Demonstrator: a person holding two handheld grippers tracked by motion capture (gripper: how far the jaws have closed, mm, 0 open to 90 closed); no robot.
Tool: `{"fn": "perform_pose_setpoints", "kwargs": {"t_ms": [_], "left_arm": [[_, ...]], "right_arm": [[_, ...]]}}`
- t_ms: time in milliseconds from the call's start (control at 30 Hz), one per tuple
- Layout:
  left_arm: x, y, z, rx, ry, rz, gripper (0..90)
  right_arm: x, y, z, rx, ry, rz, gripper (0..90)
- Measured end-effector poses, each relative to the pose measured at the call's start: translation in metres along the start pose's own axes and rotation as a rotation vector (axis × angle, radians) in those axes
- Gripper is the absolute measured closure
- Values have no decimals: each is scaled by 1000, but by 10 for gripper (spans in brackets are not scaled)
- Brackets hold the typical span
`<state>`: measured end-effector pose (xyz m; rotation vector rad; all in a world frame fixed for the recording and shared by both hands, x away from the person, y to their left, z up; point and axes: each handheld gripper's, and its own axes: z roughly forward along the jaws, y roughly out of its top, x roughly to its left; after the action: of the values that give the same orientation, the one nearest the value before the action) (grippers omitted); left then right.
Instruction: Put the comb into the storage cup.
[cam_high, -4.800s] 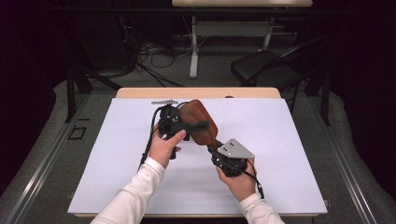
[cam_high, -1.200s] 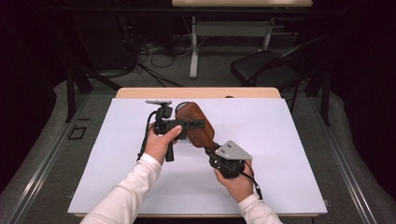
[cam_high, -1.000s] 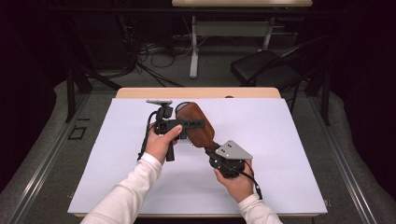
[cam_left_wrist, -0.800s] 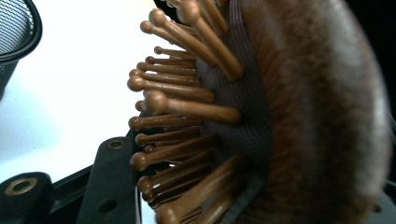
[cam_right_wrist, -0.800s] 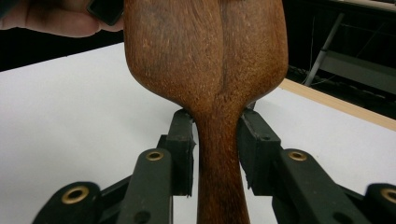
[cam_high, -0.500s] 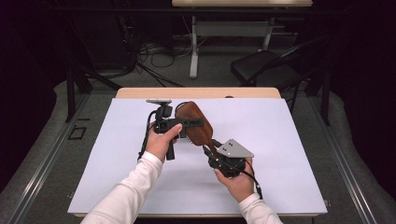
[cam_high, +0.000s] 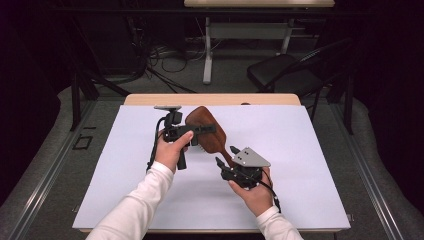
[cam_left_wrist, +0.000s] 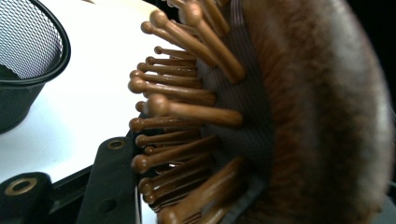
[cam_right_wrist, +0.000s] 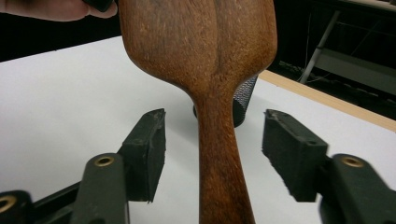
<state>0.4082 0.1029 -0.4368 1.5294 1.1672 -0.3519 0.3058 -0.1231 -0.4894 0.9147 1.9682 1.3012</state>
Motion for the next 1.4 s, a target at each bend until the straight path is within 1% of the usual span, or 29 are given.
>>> {"fn": "perform_pose_setpoints", "kwargs": {"t_ms": [67,133,233,267,300,367,400,533,567,600,633,700,733,767,800,967,1100,1167,1200,1333,1400], "left_arm": [[0,0,0,-2,6,2,495],[0,0,0,-4,10,2,494],[1,1,-1,-7,10,0,494],[2,1,-1,-10,8,0,494],[2,1,-2,-22,14,4,494],[2,2,-2,-22,18,7,494],[1,2,-2,-24,21,6,493],[2,3,-3,-28,28,12,494],[2,3,-4,-30,31,13,494],[2,3,-4,-30,31,13,493],[1,3,-4,-30,31,10,494],[1,4,-4,-34,34,10,494],[1,4,-4,-36,38,15,493],[1,4,-4,-39,40,18,493],[1,4,-5,-40,42,19,494],[1,5,-5,-46,41,22,493],[0,7,-5,-52,43,26,493],[0,7,-5,-52,44,28,493],[0,8,-6,-55,44,29,493],[0,9,-5,-60,42,29,493],[0,10,-5,-58,43,28,493]], "right_arm": [[-1,1,0,2,-17,-12,359],[-1,1,0,5,-16,-11,359],[-2,5,-1,11,14,14,350],[-2,6,-1,9,16,11,342],[-3,8,-1,12,17,5,334],[-3,9,-1,20,18,7,331],[-4,11,-2,30,28,8,317],[-5,13,-3,30,27,0,306],[-6,14,-4,36,42,47,306],[-6,14,-4,36,42,47,306],[-7,14,-6,23,54,61,306],[-7,15,-7,18,53,62,301],[-8,15,-7,9,55,65,284],[-8,15,-7,9,55,65,284],[-8,15,-7,10,58,66,265],[-10,16,-9,6,67,51,256],[-10,16,-8,19,72,29,200],[-10,16,-8,23,71,28,184],[-10,16,-8,23,63,25,154],[-11,17,-10,19,64,26,149],[-11,18,-10,11,69,33,132]]}}
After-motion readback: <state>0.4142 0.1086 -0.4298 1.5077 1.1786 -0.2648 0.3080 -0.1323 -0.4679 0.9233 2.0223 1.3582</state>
